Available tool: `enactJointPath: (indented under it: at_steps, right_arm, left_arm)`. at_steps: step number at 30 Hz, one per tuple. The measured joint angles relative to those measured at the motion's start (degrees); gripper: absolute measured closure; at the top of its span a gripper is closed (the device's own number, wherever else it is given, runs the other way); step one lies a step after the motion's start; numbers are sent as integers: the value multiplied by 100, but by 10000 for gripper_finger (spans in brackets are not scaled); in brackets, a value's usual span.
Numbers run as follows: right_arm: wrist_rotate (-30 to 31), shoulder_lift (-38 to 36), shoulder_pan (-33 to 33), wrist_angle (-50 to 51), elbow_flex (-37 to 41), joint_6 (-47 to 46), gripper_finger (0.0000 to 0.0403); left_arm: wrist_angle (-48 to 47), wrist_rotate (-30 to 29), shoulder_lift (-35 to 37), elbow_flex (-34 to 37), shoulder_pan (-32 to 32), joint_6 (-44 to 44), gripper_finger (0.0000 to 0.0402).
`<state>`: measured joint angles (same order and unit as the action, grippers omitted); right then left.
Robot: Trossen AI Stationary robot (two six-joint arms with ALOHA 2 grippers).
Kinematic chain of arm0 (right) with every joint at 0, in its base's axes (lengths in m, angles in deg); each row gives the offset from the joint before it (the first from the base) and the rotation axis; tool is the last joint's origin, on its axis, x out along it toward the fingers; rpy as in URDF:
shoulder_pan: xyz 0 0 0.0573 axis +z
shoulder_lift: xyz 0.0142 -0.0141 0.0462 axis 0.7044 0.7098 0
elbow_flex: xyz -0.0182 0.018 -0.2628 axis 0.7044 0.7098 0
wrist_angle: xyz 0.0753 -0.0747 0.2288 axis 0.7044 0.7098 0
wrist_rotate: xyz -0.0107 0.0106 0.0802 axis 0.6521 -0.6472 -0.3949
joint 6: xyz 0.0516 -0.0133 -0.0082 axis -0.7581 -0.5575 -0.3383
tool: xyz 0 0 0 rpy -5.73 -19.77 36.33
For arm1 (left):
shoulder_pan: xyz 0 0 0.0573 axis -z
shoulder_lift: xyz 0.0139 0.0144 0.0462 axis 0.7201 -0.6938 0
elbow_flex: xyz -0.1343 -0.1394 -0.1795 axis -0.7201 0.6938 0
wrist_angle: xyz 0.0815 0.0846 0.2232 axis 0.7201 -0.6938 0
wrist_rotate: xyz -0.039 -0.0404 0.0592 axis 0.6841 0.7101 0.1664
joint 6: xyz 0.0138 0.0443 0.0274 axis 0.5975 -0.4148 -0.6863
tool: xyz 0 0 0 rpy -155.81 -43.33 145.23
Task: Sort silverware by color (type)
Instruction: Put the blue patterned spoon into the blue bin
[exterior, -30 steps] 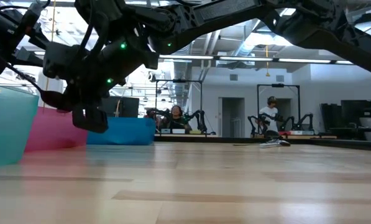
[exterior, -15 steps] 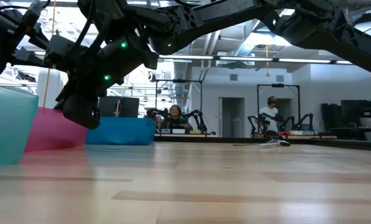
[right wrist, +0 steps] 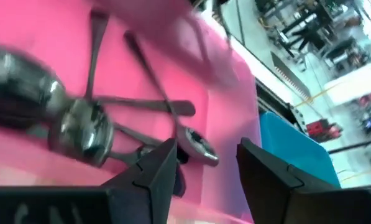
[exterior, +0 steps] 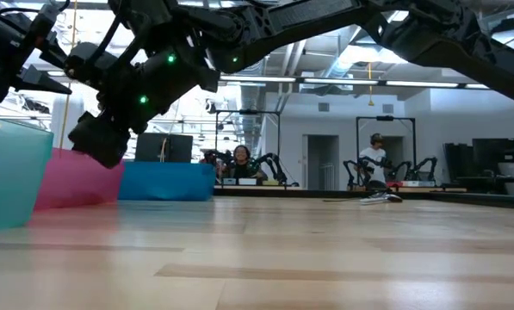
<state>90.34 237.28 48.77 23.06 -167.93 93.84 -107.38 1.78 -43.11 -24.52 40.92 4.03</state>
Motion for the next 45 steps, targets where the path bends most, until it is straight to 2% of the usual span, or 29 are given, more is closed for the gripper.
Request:
enactJointPath:
  at_steps: [10, 20, 28, 32, 37, 39, 45]
  right_arm:
    - [28, -331, 0, 52, -1, -1745, 213]
    - [39, -940, -30, 488, -7, -2013, 213]
    - [43, -1749, -420, 1204, -17, -4139, 214]
    - [47, -2143, -707, 2102, -22, -4556, 214]
    - [42, -2523, -1100, 3678, -16, -4874, 214]
    - [45, -2686, -1247, 4445, -12, -4923, 214]
    - [45, -2921, -1647, 5887, -13, -4910, 214]
  left_arm:
    - [0, -16, 0, 0, 0, 0, 207]
    - [0, -20, 0, 0, 0, 2, 207]
    - [0, -29, 0, 0, 0, 4, 207]
    - [0, -29, 0, 0, 0, 7, 207]
    - [-4, -26, 0, 0, 0, 7, 207]
    - [-10, -31, 0, 0, 0, 4, 207]
    - [-39, -20, 0, 0, 0, 9, 207]
